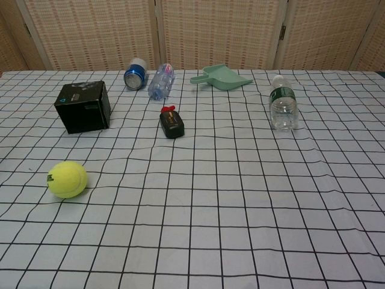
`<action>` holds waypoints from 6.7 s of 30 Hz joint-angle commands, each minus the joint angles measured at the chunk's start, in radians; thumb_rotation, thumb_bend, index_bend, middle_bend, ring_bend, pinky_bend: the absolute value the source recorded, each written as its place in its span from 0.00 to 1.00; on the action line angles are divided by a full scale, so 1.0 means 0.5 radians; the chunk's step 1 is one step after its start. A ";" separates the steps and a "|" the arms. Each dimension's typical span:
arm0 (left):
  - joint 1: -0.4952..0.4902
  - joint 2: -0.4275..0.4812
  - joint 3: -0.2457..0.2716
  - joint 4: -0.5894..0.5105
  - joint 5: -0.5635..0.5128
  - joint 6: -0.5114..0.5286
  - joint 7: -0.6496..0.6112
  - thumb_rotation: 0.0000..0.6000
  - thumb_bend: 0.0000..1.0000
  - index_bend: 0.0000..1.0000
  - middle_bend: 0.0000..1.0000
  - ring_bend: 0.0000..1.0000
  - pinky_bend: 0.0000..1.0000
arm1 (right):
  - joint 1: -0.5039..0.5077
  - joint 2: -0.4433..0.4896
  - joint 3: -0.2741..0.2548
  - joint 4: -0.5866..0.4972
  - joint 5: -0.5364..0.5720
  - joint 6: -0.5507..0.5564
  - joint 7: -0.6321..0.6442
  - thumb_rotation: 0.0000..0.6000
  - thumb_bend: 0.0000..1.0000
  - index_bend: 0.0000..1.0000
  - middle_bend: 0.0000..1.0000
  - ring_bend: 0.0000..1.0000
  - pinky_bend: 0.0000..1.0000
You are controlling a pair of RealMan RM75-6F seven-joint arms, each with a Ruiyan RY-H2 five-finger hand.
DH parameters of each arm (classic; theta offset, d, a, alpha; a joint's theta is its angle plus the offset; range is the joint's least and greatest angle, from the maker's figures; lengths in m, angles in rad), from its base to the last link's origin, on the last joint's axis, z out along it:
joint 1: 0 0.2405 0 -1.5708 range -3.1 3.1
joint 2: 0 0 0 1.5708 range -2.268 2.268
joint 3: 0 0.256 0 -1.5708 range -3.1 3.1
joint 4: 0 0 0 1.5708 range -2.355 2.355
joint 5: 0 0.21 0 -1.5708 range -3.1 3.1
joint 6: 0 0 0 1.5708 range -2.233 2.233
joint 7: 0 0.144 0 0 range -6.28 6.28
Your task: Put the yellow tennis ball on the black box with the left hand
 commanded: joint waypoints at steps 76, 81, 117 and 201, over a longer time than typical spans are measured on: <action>-0.335 -0.174 0.003 -0.917 -0.945 -0.657 0.826 1.00 0.84 0.59 0.67 0.64 0.88 | 0.011 0.035 0.005 -0.006 0.002 -0.019 0.108 1.00 0.21 0.05 0.00 0.00 0.10; -0.329 -0.218 0.008 -0.961 -1.001 -0.605 0.826 1.00 0.84 0.59 0.67 0.64 0.88 | 0.008 0.042 0.005 -0.015 -0.003 -0.012 0.125 1.00 0.21 0.05 0.00 0.00 0.10; -0.362 -0.443 -0.070 -0.619 -0.895 -0.769 0.034 1.00 0.84 0.43 0.48 0.50 0.82 | 0.024 0.032 0.009 0.005 0.038 -0.063 0.102 1.00 0.20 0.05 0.00 0.00 0.10; -1.020 -0.725 -0.325 0.074 -1.445 -0.897 0.805 1.00 0.83 0.36 0.44 0.46 0.73 | 0.037 0.035 0.007 0.007 0.063 -0.105 0.100 1.00 0.21 0.05 0.00 0.00 0.10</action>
